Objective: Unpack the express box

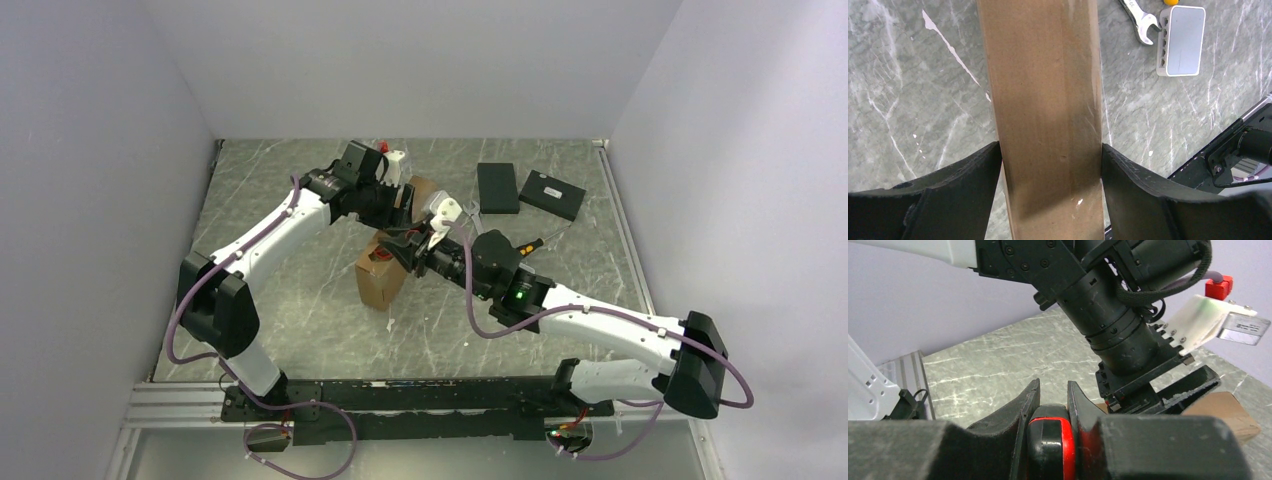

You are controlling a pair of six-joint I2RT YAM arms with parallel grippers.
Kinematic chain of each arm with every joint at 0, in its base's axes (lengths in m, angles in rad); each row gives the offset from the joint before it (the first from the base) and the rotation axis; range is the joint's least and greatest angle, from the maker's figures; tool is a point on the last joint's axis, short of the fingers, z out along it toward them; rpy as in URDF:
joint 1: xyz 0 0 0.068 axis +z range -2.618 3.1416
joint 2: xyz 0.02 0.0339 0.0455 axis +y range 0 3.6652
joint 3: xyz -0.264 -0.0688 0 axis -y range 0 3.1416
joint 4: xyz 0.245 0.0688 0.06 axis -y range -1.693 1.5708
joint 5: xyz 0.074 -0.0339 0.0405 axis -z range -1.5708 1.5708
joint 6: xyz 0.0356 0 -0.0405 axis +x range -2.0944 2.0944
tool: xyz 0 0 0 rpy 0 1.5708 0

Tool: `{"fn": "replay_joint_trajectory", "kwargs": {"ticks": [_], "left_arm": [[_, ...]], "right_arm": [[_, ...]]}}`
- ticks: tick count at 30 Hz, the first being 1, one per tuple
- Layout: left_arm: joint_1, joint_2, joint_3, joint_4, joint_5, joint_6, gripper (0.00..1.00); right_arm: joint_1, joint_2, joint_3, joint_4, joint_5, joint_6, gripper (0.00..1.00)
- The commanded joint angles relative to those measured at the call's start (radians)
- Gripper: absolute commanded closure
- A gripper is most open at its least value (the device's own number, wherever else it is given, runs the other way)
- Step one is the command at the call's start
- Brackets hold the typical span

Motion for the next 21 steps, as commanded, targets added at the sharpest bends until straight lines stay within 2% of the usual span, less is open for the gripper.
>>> {"fn": "replay_joint_trajectory", "kwargs": {"ticks": [1,5,21], "left_arm": [[-0.004,-0.012,-0.018,0.02,0.003,0.03,0.26],[-0.004,-0.001,-0.008,0.007,0.014,0.03,0.27],[-0.003,-0.017,-0.017,0.012,0.007,0.032,0.28]], "right_arm": [[0.015,0.017,0.07,0.084,-0.035,-0.02,1.0],[0.046,0.039,0.092,0.056,-0.004,-0.075,1.0],[0.065,0.06,0.1,-0.01,0.05,-0.086,1.0]]}}
